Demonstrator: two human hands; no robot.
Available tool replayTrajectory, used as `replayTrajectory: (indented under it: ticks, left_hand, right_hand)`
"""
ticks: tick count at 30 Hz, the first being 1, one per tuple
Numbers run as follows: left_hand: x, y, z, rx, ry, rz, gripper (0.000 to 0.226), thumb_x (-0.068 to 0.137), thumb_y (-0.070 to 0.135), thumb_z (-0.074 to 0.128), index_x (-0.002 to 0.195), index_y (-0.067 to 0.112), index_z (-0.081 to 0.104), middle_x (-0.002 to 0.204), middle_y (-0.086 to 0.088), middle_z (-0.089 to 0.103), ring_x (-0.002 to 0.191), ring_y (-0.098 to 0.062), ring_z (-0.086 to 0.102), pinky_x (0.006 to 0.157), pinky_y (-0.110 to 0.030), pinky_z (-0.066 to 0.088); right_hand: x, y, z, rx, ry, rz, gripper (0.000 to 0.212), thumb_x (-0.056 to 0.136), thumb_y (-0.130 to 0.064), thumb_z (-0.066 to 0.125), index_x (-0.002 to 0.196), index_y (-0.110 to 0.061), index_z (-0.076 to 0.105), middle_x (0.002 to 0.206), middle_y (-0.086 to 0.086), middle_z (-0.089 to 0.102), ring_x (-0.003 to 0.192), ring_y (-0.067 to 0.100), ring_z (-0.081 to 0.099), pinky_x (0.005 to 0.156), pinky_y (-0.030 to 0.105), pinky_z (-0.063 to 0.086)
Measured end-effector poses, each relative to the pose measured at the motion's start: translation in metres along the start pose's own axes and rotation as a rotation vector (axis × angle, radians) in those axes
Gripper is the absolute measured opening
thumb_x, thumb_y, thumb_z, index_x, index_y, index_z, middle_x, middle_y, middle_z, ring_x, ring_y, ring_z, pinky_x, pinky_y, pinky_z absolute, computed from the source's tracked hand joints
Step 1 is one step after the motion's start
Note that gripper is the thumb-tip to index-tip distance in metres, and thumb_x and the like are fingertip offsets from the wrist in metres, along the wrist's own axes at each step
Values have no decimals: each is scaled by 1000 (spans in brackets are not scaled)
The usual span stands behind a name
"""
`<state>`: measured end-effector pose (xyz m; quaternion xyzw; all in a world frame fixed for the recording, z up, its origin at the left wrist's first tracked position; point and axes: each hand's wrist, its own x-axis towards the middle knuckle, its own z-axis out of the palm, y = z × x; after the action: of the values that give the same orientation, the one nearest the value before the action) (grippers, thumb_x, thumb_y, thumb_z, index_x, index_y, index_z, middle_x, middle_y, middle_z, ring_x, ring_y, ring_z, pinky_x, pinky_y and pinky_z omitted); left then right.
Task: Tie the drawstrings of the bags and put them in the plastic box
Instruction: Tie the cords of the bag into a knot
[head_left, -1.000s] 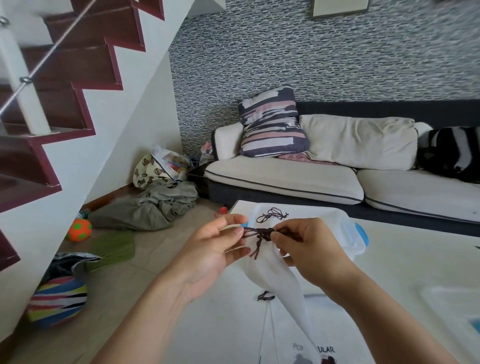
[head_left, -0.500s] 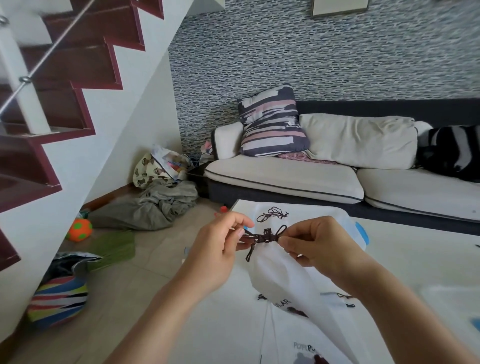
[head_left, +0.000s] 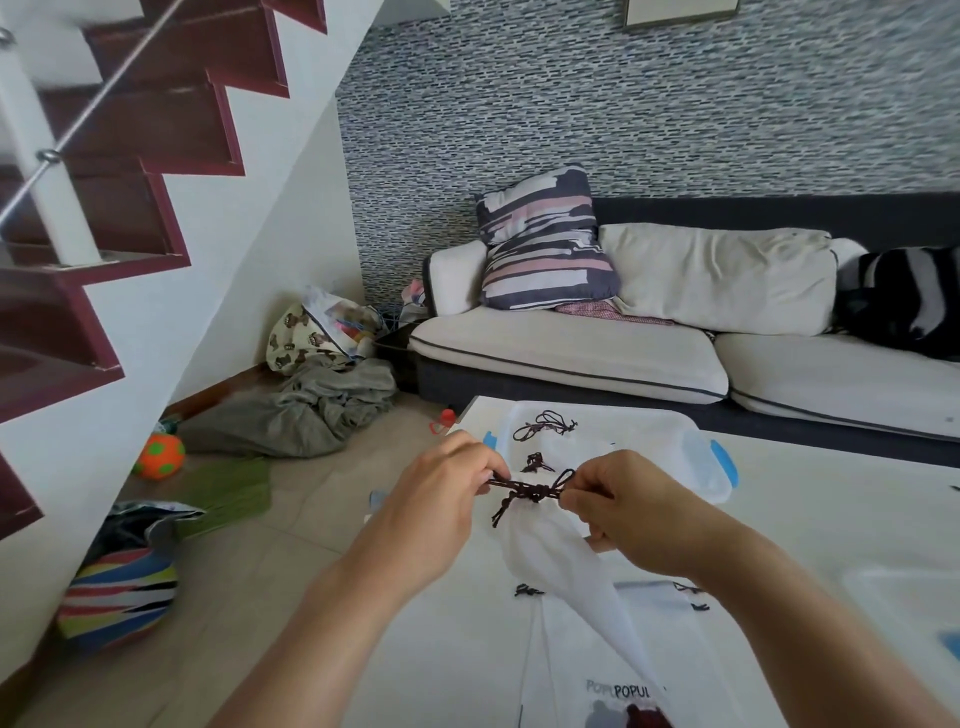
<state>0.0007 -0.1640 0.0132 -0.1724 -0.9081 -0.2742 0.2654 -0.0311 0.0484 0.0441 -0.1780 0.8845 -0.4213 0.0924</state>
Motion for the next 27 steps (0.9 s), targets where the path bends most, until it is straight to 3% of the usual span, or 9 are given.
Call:
replayTrajectory:
  ticks: [3,6,8,11,13,16,19,22,27]
  left_hand:
    - [0,-1,2,17,15,10,27,97,-2,53,100,16,72,98,4,61,85,-9,67,75,-19,50]
    - [0,-2,4,78,35,-4,30,95,-6,56,100,19,72,99,8,59,86,-6,62,74,-22,47]
    - [1,-3,4,147,41,-13,35,92,-9,57,101,22,71,100,10,57,86,-8,60,72,-26,47]
    - [4,-6,7,144,108,-9,39,88,-14,55,100,21,69,98,10,55,85,-6,59,74,-24,49]
    - [4,-7,12,18,196,-56,33,94,-8,50,95,19,68,94,8,60,85,-4,59,80,-18,50]
    - [2,-1,23,-347,171,-297,34,103,0,40,88,22,61,94,-4,66,88,-17,68,80,-25,58]
    - [3,4,26,-541,155,-405,35,105,1,37,88,19,61,97,-11,67,87,-19,71,75,-23,58]
    - [4,1,22,-500,192,-376,37,104,-1,37,86,20,62,94,-11,69,84,-18,73,74,-22,58]
    - [4,-7,19,-250,211,-200,37,101,-4,43,85,21,65,92,4,62,84,-7,68,75,-21,59]
  right_hand:
    - [2,2,0,15,46,6,24,96,-11,62,76,0,66,63,-1,56,52,6,59,64,20,58]
    - [2,0,3,-32,124,-44,19,93,-9,65,75,-6,70,65,-3,62,53,6,66,72,35,62]
    - [2,-2,3,-29,163,-69,21,92,-6,66,72,-10,70,66,-2,63,55,7,68,70,34,63]
    - [3,-3,4,114,172,-83,20,93,-4,65,74,-8,72,62,-2,60,54,5,62,66,23,61]
    - [3,-4,8,177,174,-86,20,96,-9,62,78,-5,70,59,-5,55,52,5,53,61,19,54]
    - [0,-5,17,226,122,-59,28,101,-18,54,76,-8,60,63,-1,44,57,11,36,53,21,32]
    - [-2,-8,21,458,83,-16,28,101,-15,50,77,-6,62,67,3,49,60,14,42,53,20,36]
    - [0,-9,19,580,56,29,25,100,-6,51,81,5,64,70,9,57,56,12,54,50,16,45]
    - [6,-1,15,475,126,25,16,94,1,57,87,12,67,72,12,62,62,13,62,60,18,55]
